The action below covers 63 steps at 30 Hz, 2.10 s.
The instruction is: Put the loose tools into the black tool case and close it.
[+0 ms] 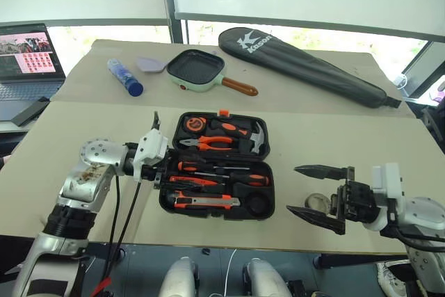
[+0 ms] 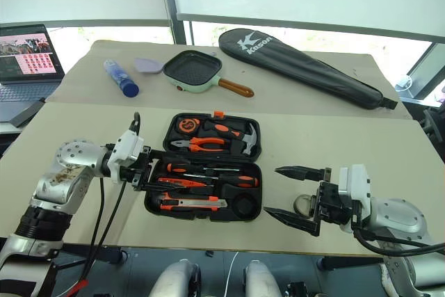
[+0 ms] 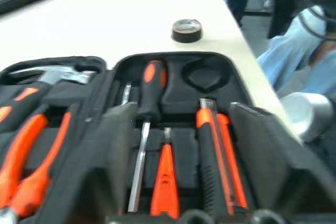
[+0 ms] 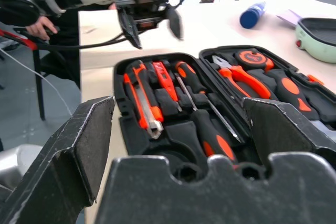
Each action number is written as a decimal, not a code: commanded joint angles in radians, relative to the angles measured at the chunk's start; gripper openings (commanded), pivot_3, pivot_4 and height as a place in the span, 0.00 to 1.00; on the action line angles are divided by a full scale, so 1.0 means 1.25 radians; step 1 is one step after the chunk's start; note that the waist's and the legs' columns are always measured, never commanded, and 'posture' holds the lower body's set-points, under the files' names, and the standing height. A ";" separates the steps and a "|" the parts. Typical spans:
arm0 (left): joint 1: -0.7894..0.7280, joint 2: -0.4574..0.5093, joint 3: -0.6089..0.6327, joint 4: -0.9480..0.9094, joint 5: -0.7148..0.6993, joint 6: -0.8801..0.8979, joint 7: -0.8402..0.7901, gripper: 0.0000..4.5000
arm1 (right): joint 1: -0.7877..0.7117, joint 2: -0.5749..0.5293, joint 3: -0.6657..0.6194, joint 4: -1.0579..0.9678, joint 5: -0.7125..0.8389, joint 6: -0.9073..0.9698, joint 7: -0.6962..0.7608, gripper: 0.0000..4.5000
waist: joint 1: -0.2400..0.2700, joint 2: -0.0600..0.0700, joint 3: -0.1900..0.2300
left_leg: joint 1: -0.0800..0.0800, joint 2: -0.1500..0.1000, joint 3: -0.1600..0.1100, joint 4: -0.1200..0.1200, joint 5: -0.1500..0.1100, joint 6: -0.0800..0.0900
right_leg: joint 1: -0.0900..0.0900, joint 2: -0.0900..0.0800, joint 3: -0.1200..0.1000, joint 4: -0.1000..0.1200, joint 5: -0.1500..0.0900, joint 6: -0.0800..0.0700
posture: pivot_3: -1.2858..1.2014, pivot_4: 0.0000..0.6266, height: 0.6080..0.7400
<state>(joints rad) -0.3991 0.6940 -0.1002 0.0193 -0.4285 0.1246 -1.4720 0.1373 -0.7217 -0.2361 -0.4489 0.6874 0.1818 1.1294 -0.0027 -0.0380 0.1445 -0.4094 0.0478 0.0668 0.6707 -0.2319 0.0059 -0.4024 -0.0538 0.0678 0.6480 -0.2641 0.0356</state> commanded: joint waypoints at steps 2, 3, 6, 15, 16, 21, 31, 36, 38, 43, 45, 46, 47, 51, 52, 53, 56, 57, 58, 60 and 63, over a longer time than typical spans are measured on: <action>0.039 -0.027 -0.018 -0.004 0.033 -0.058 0.021 0.20 | -0.001 0.013 0.001 -0.012 -0.006 -0.016 -0.004 1.00 | 0.000 0.000 0.000 | 0.000 0.000 0.000 0.000 0.000 0.000 | 0.000 0.000 0.000 0.000 0.000 0.000 | 0.52 0.24 1.00; 0.050 -0.032 -0.027 -0.002 0.043 -0.068 0.021 0.13 | 0.001 0.015 0.003 -0.012 -0.008 -0.018 -0.004 1.00 | 0.001 0.000 0.000 | 0.000 0.000 0.000 0.000 0.000 0.000 | 0.000 0.000 0.000 0.000 0.000 0.000 | 0.52 0.24 1.00; 0.070 -0.055 -0.043 0.008 0.068 -0.088 0.047 0.01 | 0.003 0.020 0.004 -0.014 -0.011 -0.018 -0.007 1.00 | 0.004 0.000 0.000 | 0.000 0.000 0.000 0.001 0.000 0.000 | 0.000 0.000 0.000 0.000 0.000 0.000 | 0.52 0.24 1.00; 0.065 -0.057 -0.108 0.097 0.202 -0.133 0.111 0.01 | 0.007 0.027 0.009 -0.030 -0.008 -0.012 -0.021 1.00 | 0.007 0.001 0.000 | 0.004 0.000 0.000 0.001 0.000 0.000 | 0.005 0.000 0.000 0.000 0.000 0.000 | 0.52 0.24 1.00; 0.063 -0.056 -0.115 0.103 0.205 -0.139 0.106 0.01 | 0.007 0.028 0.009 -0.030 -0.008 -0.013 -0.022 1.00 | 0.008 0.001 0.000 | 0.005 0.000 0.000 0.001 0.000 0.000 | 0.007 0.000 0.000 0.000 0.000 0.000 | 0.52 0.24 1.00; 0.065 -0.041 -0.161 0.085 0.220 -0.086 0.085 0.01 | 0.010 0.031 0.008 -0.033 -0.009 -0.012 -0.027 1.00 | 0.006 0.003 -0.002 | 0.009 0.000 0.000 0.001 0.000 0.000 | 0.010 0.000 0.000 -0.001 0.000 0.000 | 0.52 0.24 1.00; 0.078 -0.102 -0.057 0.065 0.084 -0.094 0.119 0.06 | 0.030 0.024 -0.034 -0.043 -0.003 -0.015 -0.043 1.00 | 0.010 0.008 -0.006 | 0.009 0.000 0.000 0.001 0.000 0.000 | 0.011 -0.001 0.000 -0.001 0.000 0.001 | 0.52 0.24 1.00; 0.111 -0.070 0.107 0.042 -0.048 -0.153 0.073 0.42 | 0.153 0.000 -0.189 -0.024 -0.001 -0.040 0.000 1.00 | 0.011 0.007 -0.006 | 0.004 0.000 -0.001 0.001 0.000 0.000 | 0.006 -0.001 -0.001 -0.001 0.000 0.000 | 0.52 0.24 1.00; 0.132 -0.053 0.160 0.031 -0.090 -0.161 0.055 0.58 | 0.215 0.012 -0.245 0.000 -0.020 -0.076 0.021 1.00 | 0.011 0.007 -0.006 | 0.003 0.000 -0.002 0.001 0.000 0.000 | 0.006 -0.001 -0.002 -0.001 0.000 0.000 | 0.52 0.24 1.00; 0.256 -0.004 0.262 -0.011 -0.164 -0.150 0.002 0.98 | 0.348 0.072 -0.367 0.165 -0.116 -0.270 0.069 1.00 | 0.008 0.008 -0.006 | 0.005 0.000 -0.001 0.000 -0.001 0.000 | 0.007 -0.002 -0.002 -0.003 -0.001 0.001 | 0.52 0.24 1.00; 0.313 0.003 0.285 -0.009 -0.179 -0.170 -0.045 0.99 | 0.392 0.089 -0.392 0.219 -0.134 -0.322 0.084 1.00 | 0.005 0.008 -0.006 | 0.005 0.001 0.000 0.000 -0.001 0.000 | 0.007 -0.002 -0.002 -0.004 -0.001 0.001 | 0.52 0.24 1.00; 0.329 0.006 0.292 -0.006 -0.182 -0.172 -0.055 0.99 | 0.405 0.094 -0.398 0.240 -0.140 -0.343 0.089 1.00 | 0.004 0.008 -0.006 | 0.006 0.001 0.000 0.000 -0.001 0.000 | 0.008 -0.003 -0.002 -0.004 -0.002 0.000 | 0.52 0.24 1.00; 0.335 0.005 0.303 0.004 -0.186 -0.174 -0.056 0.99 | 0.423 0.096 -0.405 0.267 -0.149 -0.363 0.095 1.00 | 0.003 0.008 -0.006 | 0.006 0.001 0.000 -0.001 -0.001 0.000 | 0.008 -0.003 -0.002 -0.004 -0.003 0.000 | 0.52 0.24 1.00; 0.341 -0.001 0.313 -0.006 -0.203 -0.165 -0.070 0.99 | 0.446 0.078 -0.394 0.247 -0.147 -0.356 0.090 1.00 | 0.005 0.008 -0.005 | 0.008 0.002 -0.001 -0.001 -0.001 0.000 | 0.009 -0.004 -0.002 -0.004 -0.007 -0.004 | 0.52 0.24 1.00; 0.339 -0.004 0.311 -0.017 -0.205 -0.163 -0.068 0.99 | 0.433 0.061 -0.381 0.208 -0.146 -0.328 0.073 1.00 | 0.003 0.009 -0.006 | 0.008 0.002 -0.001 -0.001 -0.001 0.000 | 0.009 -0.004 -0.001 -0.004 -0.008 -0.001 | 0.52 0.24 1.00; 0.336 -0.005 0.308 -0.026 -0.206 -0.159 -0.064 0.99 | 0.420 0.042 -0.367 0.175 -0.155 -0.307 0.061 1.00 | -0.001 0.009 -0.006 | 0.009 0.002 -0.002 -0.001 -0.001 0.000 | 0.010 -0.004 0.000 -0.004 -0.009 0.000 | 0.52 0.24 1.00; 0.336 0.011 0.282 -0.049 -0.194 -0.145 -0.081 0.99 | 0.374 -0.047 -0.313 0.073 -0.210 -0.155 -0.018 1.00 | -0.010 0.009 -0.006 | 0.009 0.002 -0.002 -0.001 -0.001 0.000 | 0.010 -0.004 0.001 -0.003 -0.008 0.000 | 0.52 0.24 1.00; 0.339 0.020 0.270 -0.058 -0.185 -0.142 -0.091 0.99 | 0.353 -0.088 -0.289 0.038 -0.236 -0.080 -0.051 1.00 | -0.013 0.009 -0.006 | 0.010 0.002 -0.001 -0.001 -0.001 0.000 | 0.010 -0.004 0.002 -0.003 -0.008 0.000 | 0.52 0.24 1.00; 0.342 0.025 0.258 -0.068 -0.178 -0.143 -0.099 0.99 | 0.330 -0.133 -0.258 0.003 -0.253 -0.011 -0.071 1.00 | -0.013 0.009 -0.006 | 0.010 0.002 -0.001 -0.001 -0.001 0.000 | 0.010 -0.004 0.002 -0.003 -0.008 0.000 | 0.52 0.24 1.00; 0.340 0.025 0.241 -0.083 -0.165 -0.145 -0.087 0.99 | 0.289 -0.215 -0.199 -0.045 -0.274 0.085 -0.077 1.00 | -0.010 0.009 -0.006 | 0.010 0.002 -0.001 -0.002 -0.001 0.000 | 0.009 -0.004 0.002 -0.003 -0.005 -0.005 | 0.52 0.24 1.00; 0.328 0.020 0.227 -0.095 -0.156 -0.135 -0.062 0.99 | 0.205 -0.294 -0.122 -0.082 -0.283 0.195 -0.099 1.00 | 0.000 0.008 -0.005 | 0.008 0.001 -0.001 -0.002 -0.001 0.000 | 0.007 -0.003 0.000 -0.004 -0.003 0.000 | 0.52 0.24 1.00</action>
<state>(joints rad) 0.0236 0.7174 0.1867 -0.0669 -0.6255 -0.0542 -1.5708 0.4352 -1.0676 -0.4175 -0.5206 0.3364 0.3321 1.0346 -0.0023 -0.0277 0.1379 -0.4017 0.0488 0.0656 0.6675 -0.2325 0.0063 -0.3948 -0.0580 0.0671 0.6435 -0.2684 0.0352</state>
